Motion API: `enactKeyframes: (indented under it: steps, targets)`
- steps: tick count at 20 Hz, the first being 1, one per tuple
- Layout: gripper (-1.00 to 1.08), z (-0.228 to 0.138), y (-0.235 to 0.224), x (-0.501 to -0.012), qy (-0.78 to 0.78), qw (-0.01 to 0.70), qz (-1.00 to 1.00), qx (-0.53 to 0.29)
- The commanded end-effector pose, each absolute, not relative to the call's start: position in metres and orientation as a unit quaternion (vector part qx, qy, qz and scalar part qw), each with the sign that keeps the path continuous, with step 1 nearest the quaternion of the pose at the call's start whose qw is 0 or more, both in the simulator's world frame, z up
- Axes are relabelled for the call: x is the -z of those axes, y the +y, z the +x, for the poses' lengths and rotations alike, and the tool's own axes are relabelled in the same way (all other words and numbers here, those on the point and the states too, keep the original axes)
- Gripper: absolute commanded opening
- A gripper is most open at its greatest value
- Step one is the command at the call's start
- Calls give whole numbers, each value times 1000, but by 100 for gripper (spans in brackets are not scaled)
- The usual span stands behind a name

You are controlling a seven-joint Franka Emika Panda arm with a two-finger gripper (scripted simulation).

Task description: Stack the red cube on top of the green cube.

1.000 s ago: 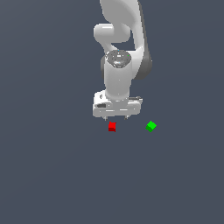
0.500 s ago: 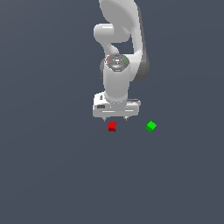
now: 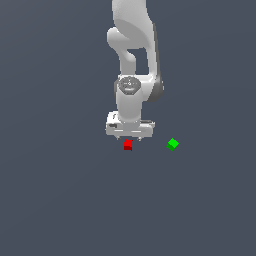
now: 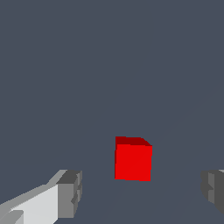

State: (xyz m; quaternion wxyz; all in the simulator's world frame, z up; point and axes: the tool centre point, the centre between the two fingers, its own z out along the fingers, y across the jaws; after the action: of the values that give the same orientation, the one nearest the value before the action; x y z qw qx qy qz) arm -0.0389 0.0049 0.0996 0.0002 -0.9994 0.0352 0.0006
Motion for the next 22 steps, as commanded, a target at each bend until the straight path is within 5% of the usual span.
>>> enactKeyframes:
  steps: [1,22]
  targets:
    - [100,-44,3,-87,48,0,-999,0]
    - [100,-52,1,-33,65,0,-998,0]
